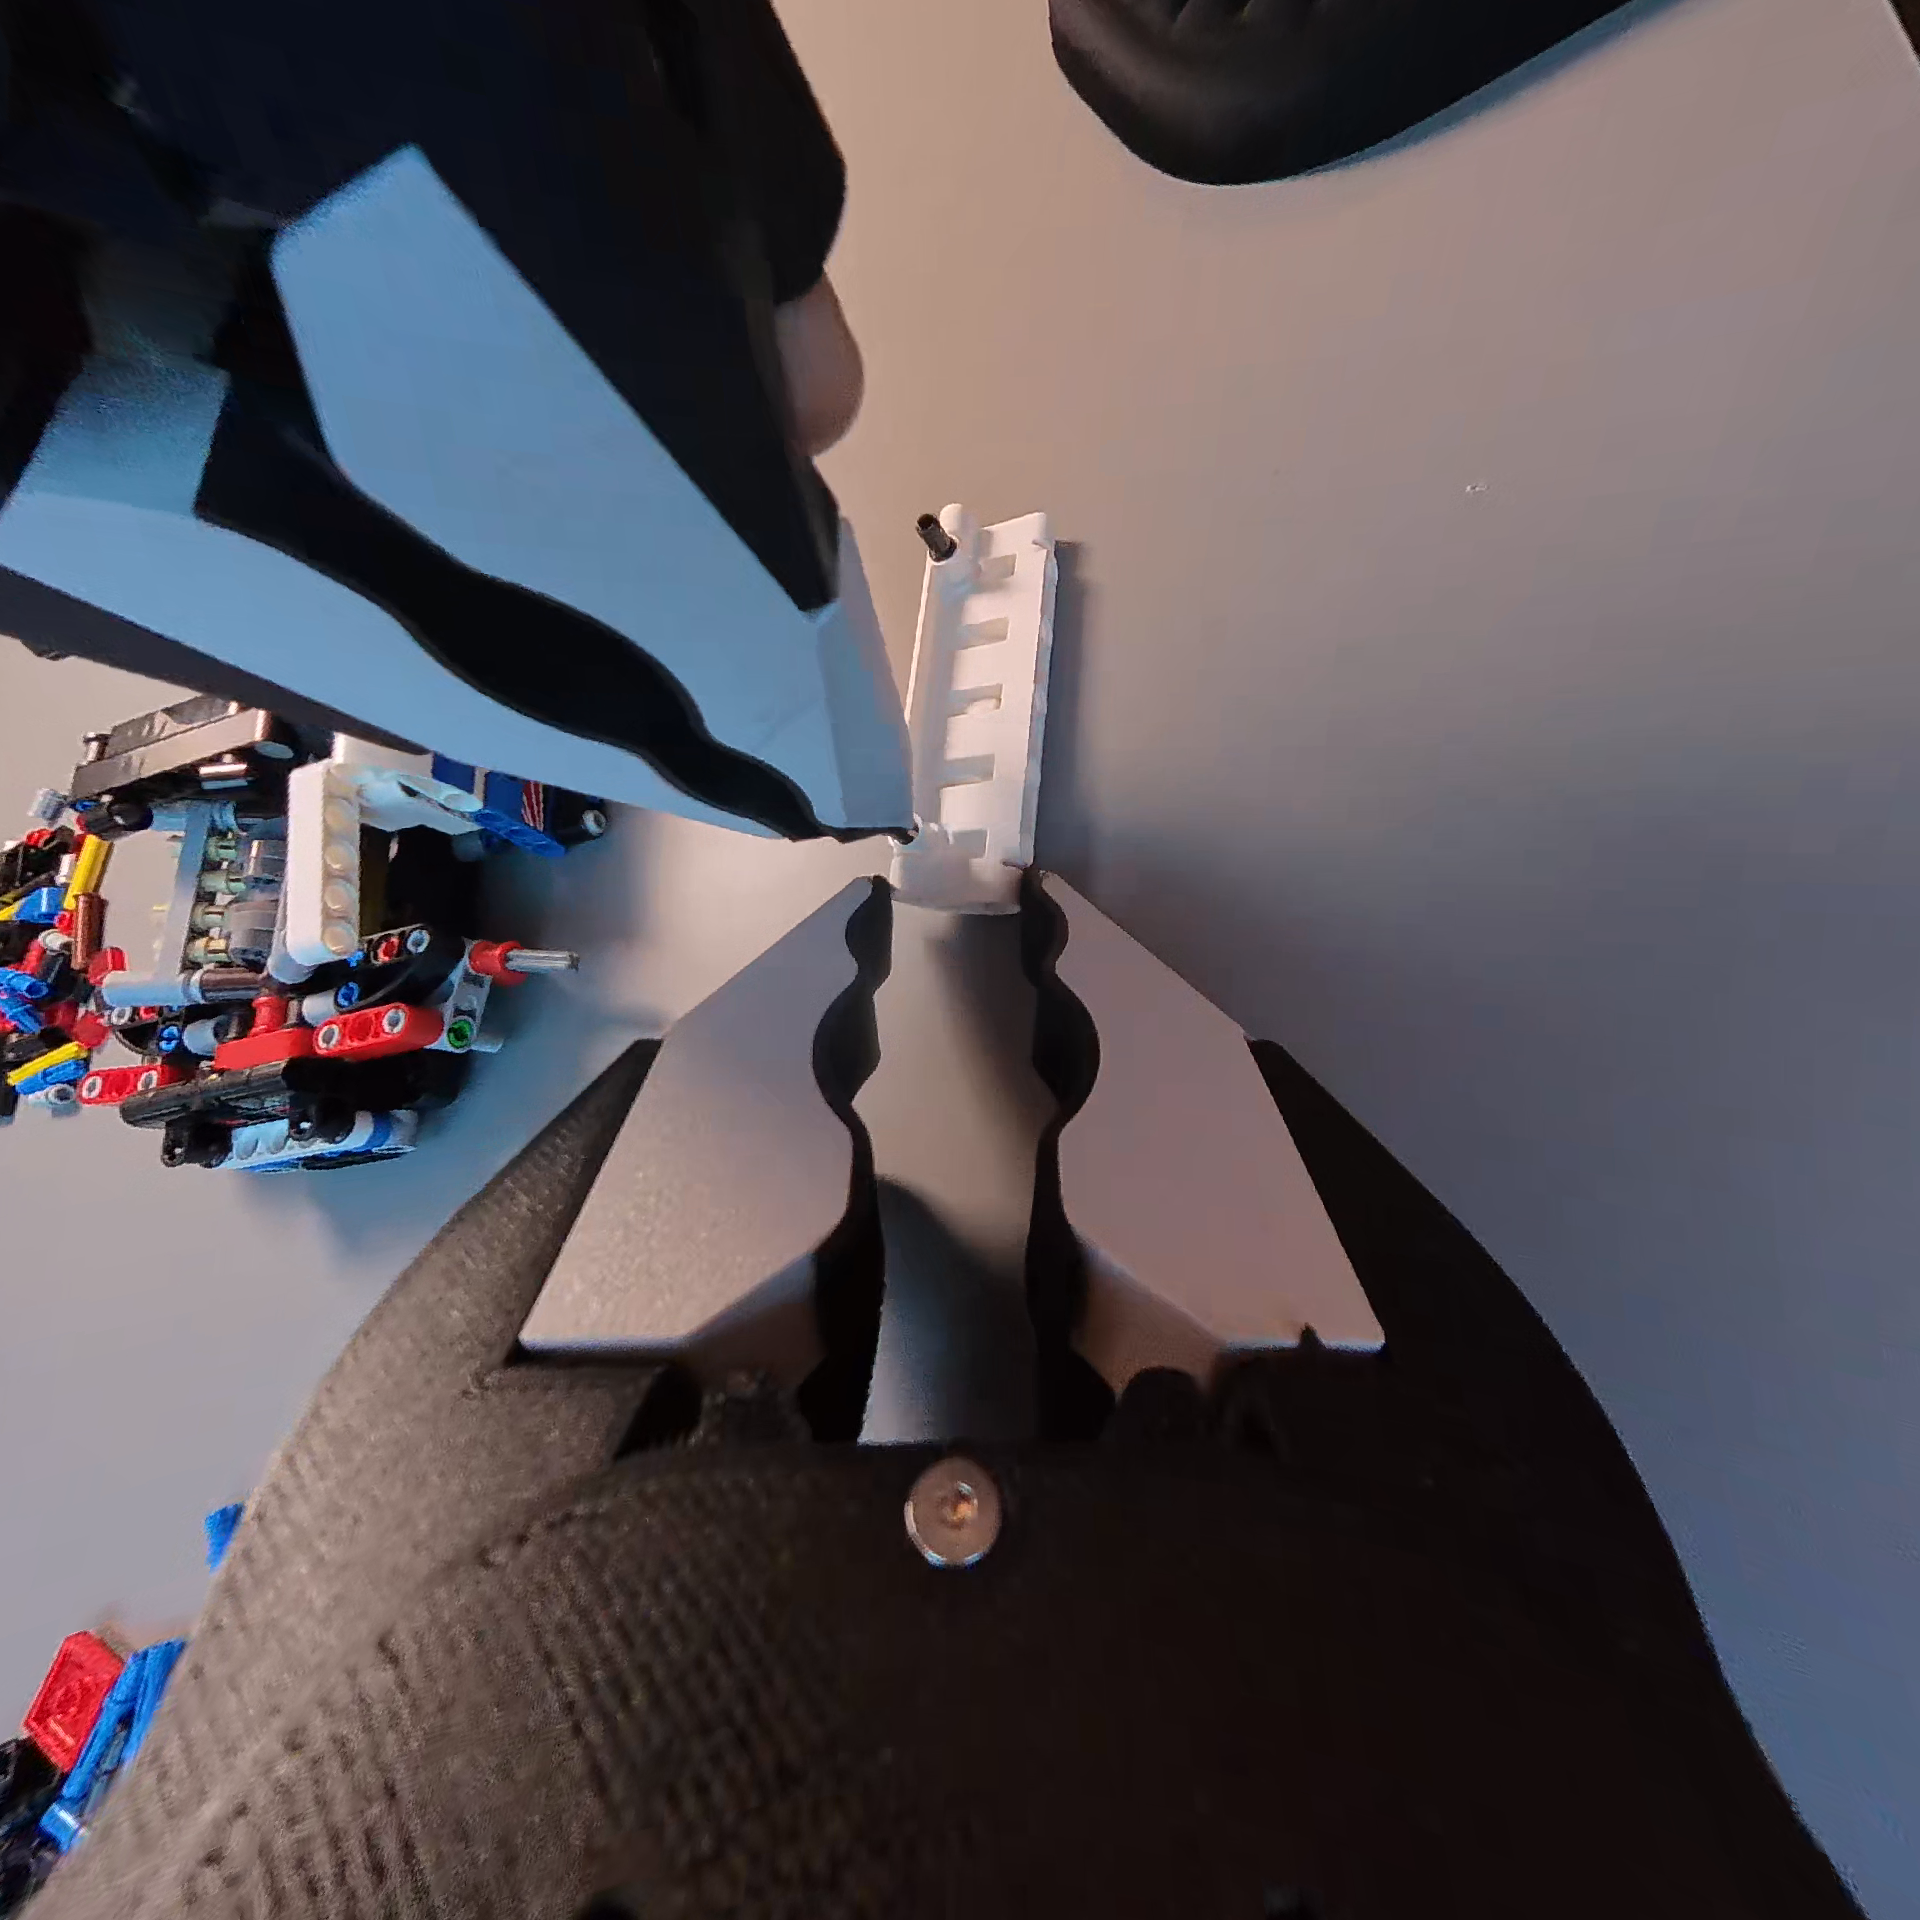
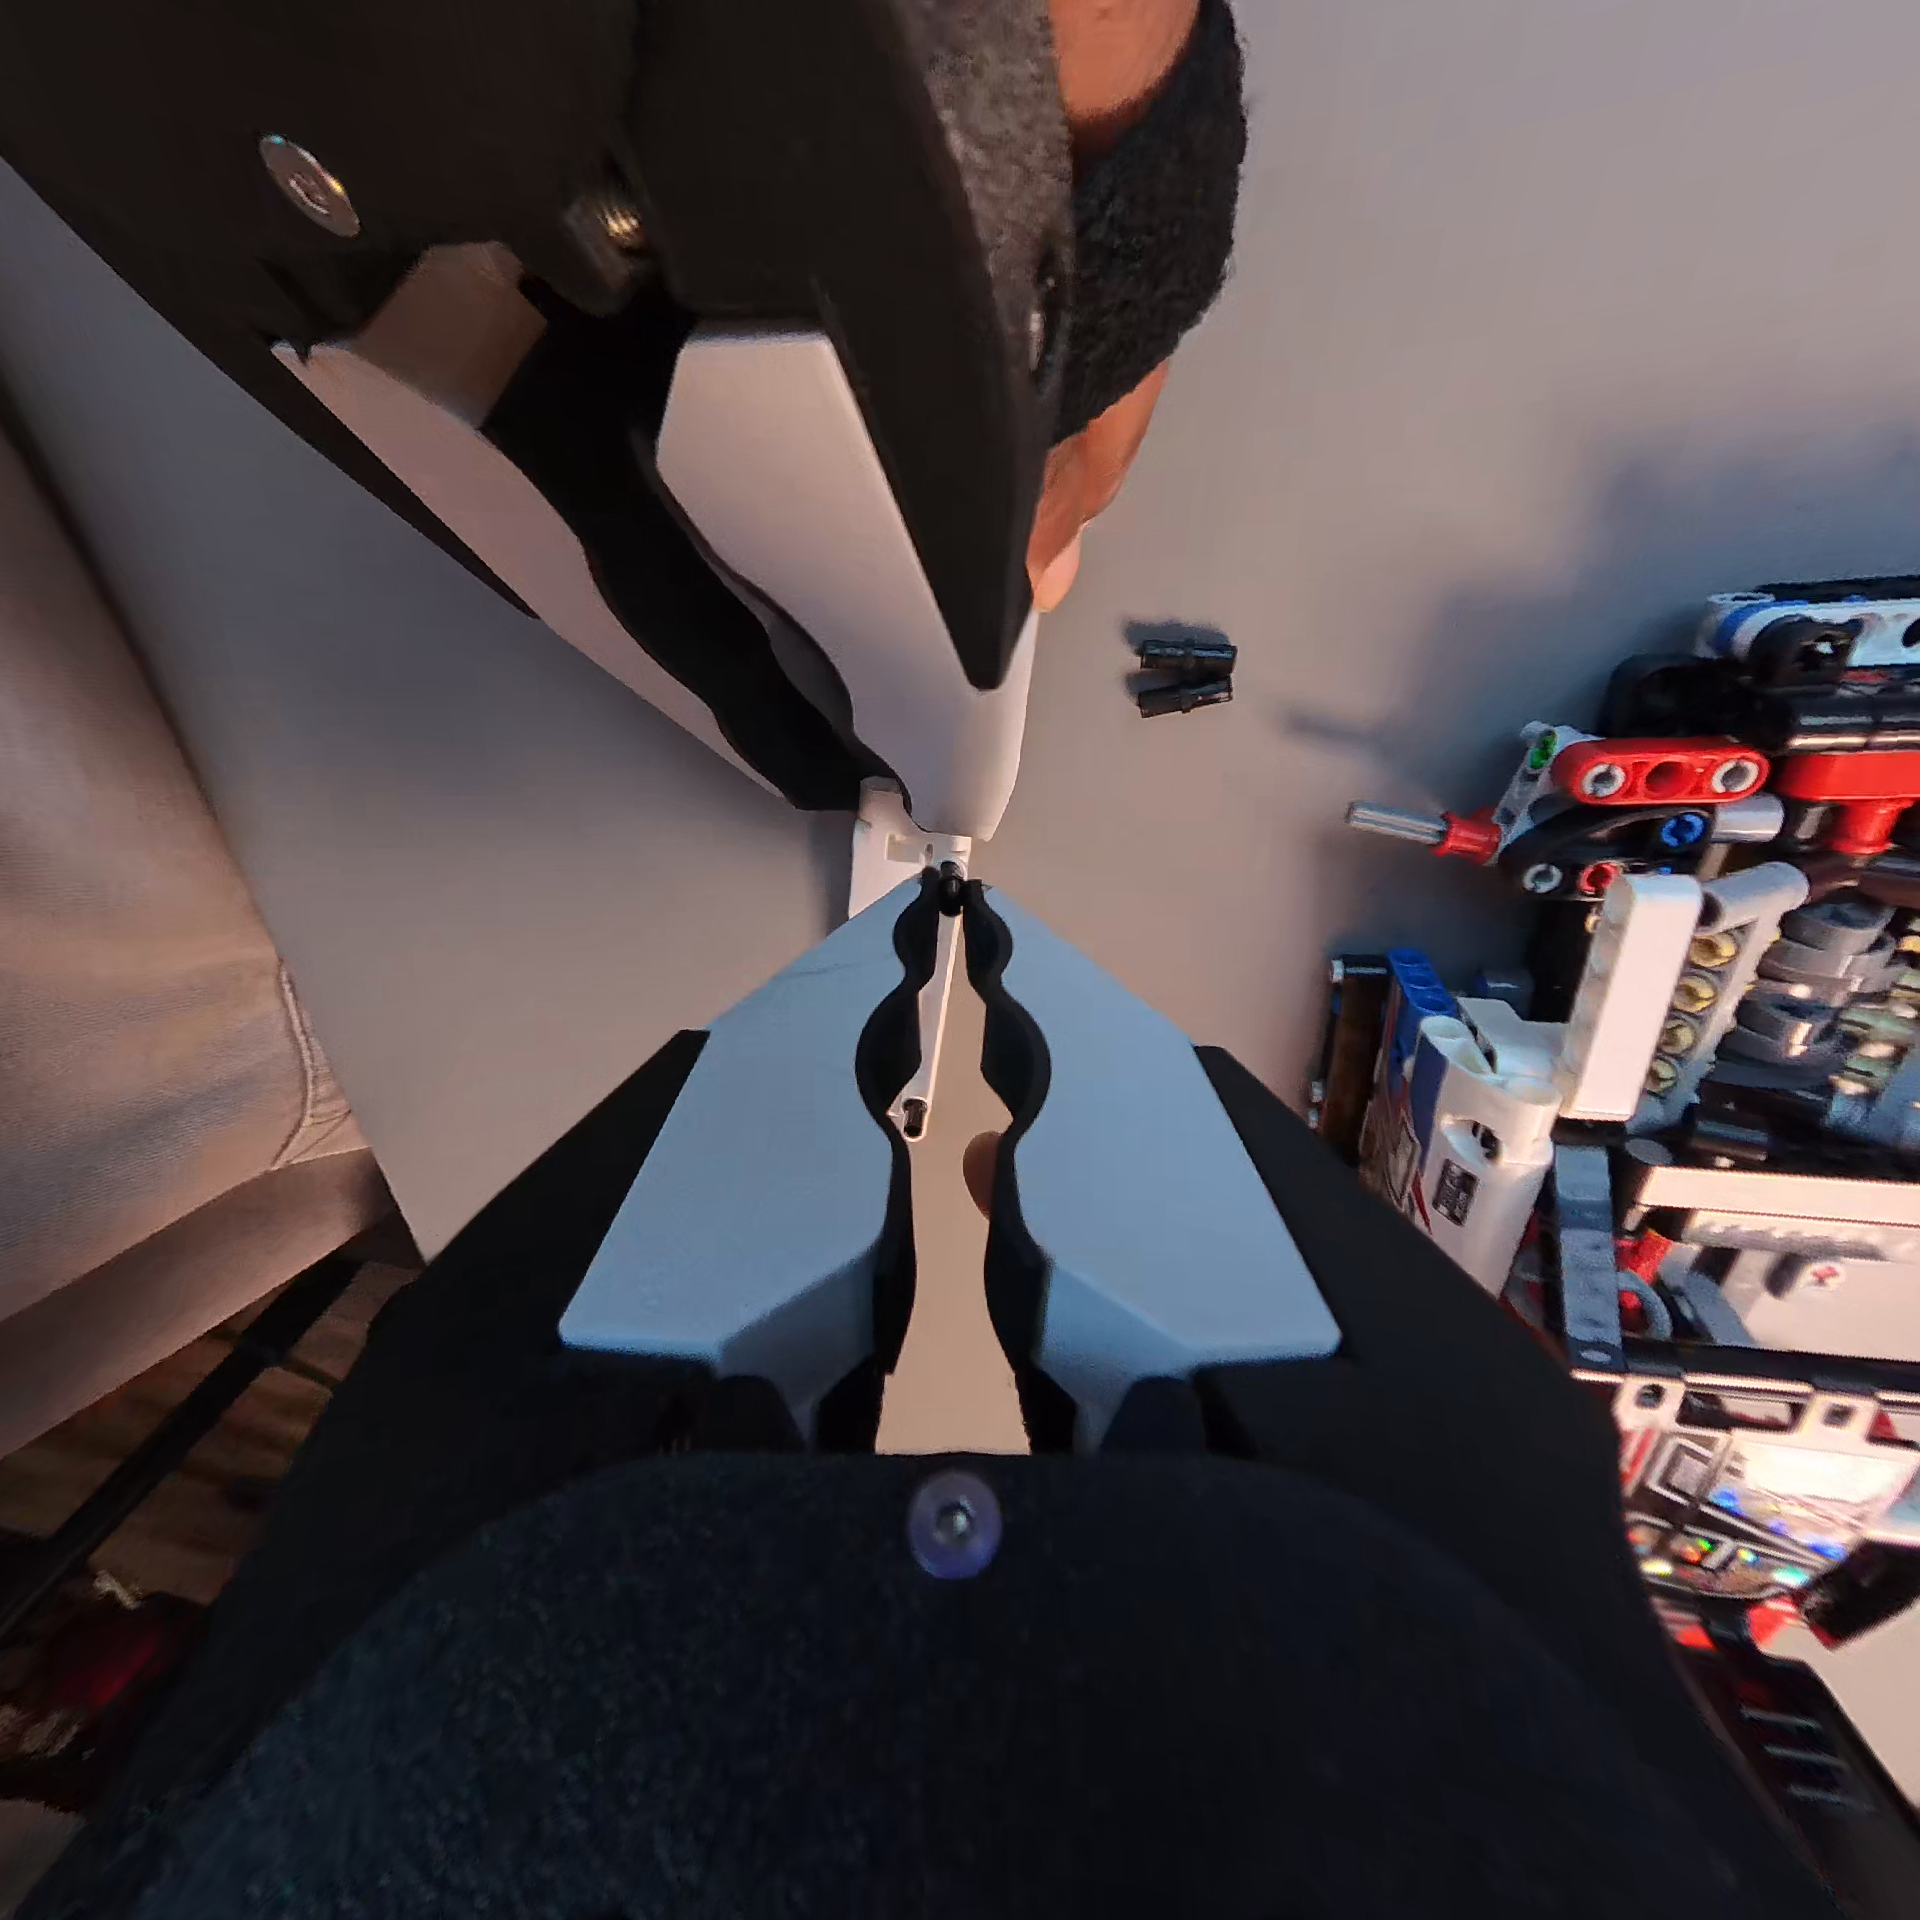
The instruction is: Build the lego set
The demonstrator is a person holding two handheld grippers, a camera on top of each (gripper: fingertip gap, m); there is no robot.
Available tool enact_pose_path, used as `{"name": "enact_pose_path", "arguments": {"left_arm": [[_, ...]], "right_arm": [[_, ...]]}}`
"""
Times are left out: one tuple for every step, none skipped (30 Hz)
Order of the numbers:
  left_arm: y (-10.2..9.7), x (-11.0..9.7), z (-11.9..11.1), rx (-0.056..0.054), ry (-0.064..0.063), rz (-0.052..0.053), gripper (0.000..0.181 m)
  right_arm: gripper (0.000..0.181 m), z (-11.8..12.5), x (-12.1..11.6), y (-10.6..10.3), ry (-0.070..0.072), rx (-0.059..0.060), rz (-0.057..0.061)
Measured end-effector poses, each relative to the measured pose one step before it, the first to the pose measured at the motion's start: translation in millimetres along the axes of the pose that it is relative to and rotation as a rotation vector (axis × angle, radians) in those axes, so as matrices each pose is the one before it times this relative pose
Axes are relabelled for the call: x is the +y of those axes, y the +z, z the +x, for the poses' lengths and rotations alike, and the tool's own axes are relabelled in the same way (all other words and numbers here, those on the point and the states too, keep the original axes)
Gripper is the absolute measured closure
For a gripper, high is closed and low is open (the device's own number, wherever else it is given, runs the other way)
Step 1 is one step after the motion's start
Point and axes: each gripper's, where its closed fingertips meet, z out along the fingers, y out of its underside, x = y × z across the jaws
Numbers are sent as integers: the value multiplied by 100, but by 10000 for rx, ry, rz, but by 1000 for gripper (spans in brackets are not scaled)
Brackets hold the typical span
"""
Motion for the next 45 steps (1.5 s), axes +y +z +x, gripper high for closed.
{"name": "enact_pose_path", "arguments": {"left_arm": [[4,12,16,22,-38,0,158],[11,7,4,2,-8,-2,158],[-5,8,17,-8,13,-4,158],[4,2,17,-11,6,-7,158],[7,-16,90,27,15,1,158],[33,-30,165,86,-43,-4,158],[33,-37,99,55,-53,1,158],[5,-8,23,-44,6,-16,158],[3,-42,18,-86,70,0,158],[-2,18,15,-47,7,-26,158],[-5,10,6,-12,-31,-7,158],[1,11,7,10,-53,-11,158],[10,-3,2,-8,13,0,158],[-7,-39,28,-14,76,26,159],[-108,-141,261,96,189,82,174],[-24,-5,10,-131,208,-2,174],[1,19,-11,-97,130,-38,173],[11,73,61,7,3,-80,173],[30,49,29,-18,-55,-31,173],[-2,70,-113,-78,-85,-51,173],[-16,57,-138,-60,-74,-30,172],[-40,79,-92,12,-141,-12,173],[-61,24,-55,55,-219,60,173],[-63,-33,-11,93,-245,114,173],[-79,78,-65,103,-263,14,169],[-92,68,-125,98,-300,2,161],[-116,-48,-108,108,-294,75,157],[-146,-150,-65,102,-244,132,154],[-128,-154,-51,71,-178,128,153],[-94,-110,-12,59,-127,94,151],[-68,-65,-28,44,-109,58,149],[-16,-36,49,89,-77,30,146],[10,-30,85,114,-57,12,143],[62,-50,45,96,-50,5,141],[100,-96,81,138,-32,13,139],[147,-114,42,122,-32,8,138],[200,-76,18,102,-26,-38,138],[272,48,40,105,-2,-131,138],[288,138,-11,44,34,-189,138],[244,131,-16,-3,100,-174,139],[128,-10,-72,-83,156,-65,142],[99,61,-118,-126,131,-97,146],[40,-5,-40,-75,109,-40,148],[22,-13,82,21,19,-17,149],[10,3,26,-3,6,-3,149]], "right_arm": [[180,19,-36,32,-126,237,-72],[180,20,-11,11,-124,213,-50],[180,1,-16,13,-89,159,-8],[180,-26,-1,15,-138,85,39],[180,-46,-11,20,-6,-31,74],[180,-130,21,99,112,-166,81],[180,-92,62,102,90,-174,100],[180,-29,128,84,-18,-135,67],[180,-60,174,303,-37,-79,33],[179,45,28,238,20,24,98],[180,3,-27,-2,84,-54,170],[180,23,-11,16,105,-44,235],[179,16,0,33,68,19,222],[179,10,51,82,-21,100,119],[179,136,417,240,-17,184,-177],[179,-33,310,208,22,-13,-57],[179,-65,-11,-20,240,-113,134],[179,-36,-155,-106,74,-54,265],[179,-1,-339,-253,8,70,509],[179,116,-173,-194,167,125,385],[179,66,-52,-159,142,73,309],[179,-68,7,-140,63,-9,291],[179,-76,2,-105,20,-22,300],[178,-58,-29,-75,-13,-1,344],[177,-77,101,-29,-21,7,264],[172,-50,233,57,-20,33,157],[170,-207,254,65,-31,-65,142],[169,-162,255,34,33,-54,131],[167,61,111,-34,85,52,219],[165,14,4,-143,138,-10,278],[163,-139,-56,-232,190,-128,286],[162,-139,-151,-265,210,-128,303],[160,-52,-205,-241,183,-54,288],[162,19,-247,-176,132,9,270],[165,148,-234,-58,132,60,197],[167,127,-200,47,118,16,132],[167,57,-108,146,83,-56,27],[169,159,-112,197,33,8,5],[170,168,-45,211,-11,14,-47],[172,-50,76,208,-44,-104,-132],[175,-69,70,194,-48,-92,-120],[177,139,173,189,-92,73,-183],[179,97,236,177,-158,84,-199],[180,0,-2,83,-164,28,-33],[180,-27,-28,16,-50,-29,-42]]}}
